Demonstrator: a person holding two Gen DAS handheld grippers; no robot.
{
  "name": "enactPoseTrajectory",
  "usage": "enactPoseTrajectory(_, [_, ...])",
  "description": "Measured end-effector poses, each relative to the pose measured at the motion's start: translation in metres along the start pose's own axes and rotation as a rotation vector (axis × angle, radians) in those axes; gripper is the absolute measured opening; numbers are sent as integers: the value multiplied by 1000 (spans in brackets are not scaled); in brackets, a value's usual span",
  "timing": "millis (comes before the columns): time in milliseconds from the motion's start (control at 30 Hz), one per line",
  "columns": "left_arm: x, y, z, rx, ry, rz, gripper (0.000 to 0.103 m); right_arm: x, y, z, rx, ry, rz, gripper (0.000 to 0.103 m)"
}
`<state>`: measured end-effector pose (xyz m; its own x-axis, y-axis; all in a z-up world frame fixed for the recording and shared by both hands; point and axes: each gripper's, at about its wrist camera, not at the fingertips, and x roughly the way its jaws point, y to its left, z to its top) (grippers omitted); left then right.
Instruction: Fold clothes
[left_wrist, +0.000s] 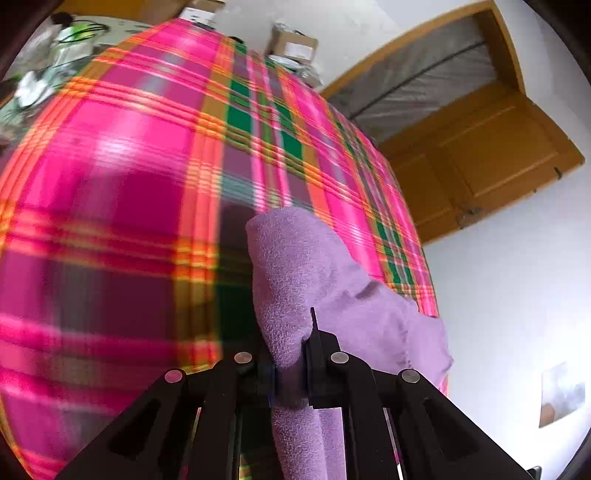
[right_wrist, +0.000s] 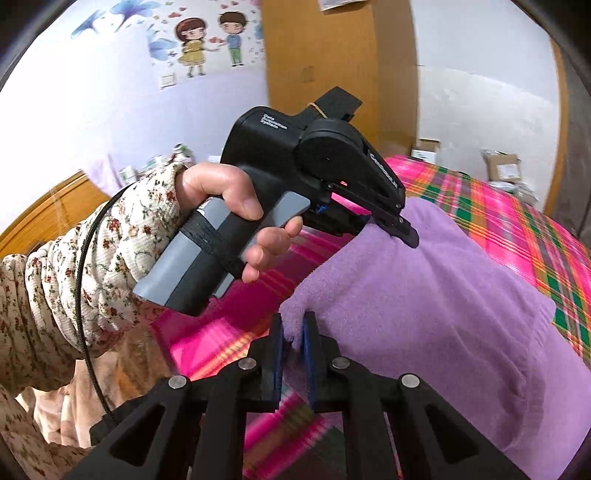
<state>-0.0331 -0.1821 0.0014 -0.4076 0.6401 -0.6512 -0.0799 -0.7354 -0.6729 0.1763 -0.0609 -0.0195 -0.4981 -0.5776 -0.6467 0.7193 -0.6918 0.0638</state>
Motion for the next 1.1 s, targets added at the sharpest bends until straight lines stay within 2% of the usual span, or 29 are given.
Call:
enactPoseTrajectory(167, [-31,28,-7,-31,-29,50,11,11,22,8,-37,12,83,10])
enactPoseTrajectory(300, [-35,37,-10,-66,-44,64,12,23,25,17,-52,14,127,10])
enactPoseTrajectory(433, [-34,46,-13,-77,-46,76,13,31,26,16,-43,40,138,10])
enactPoseTrajectory(567, [-34,47,-14,-78,-38,108,19,41,21,20,-20,78,149,13])
enactPoseTrajectory(667, [-46,44,-14,-74,-58,129,19,39,11,26,3,78,150,16])
enactPoseTrajectory(767, [-66,37,-19,-43,-105,159,19,25,-8,32,24,34,133,26])
enactPoseTrajectory(867, [-89,29,-24,-45,-169,186,19,0,-25,31,48,-15,80,28])
enactPoseTrajectory(1033, [-112,-9,-43,31,-262,233,22,-38,-68,12,121,-49,-82,28])
enactPoseTrajectory(1100, [-113,-25,-49,61,-281,224,22,-53,-88,-2,160,-50,-168,28])
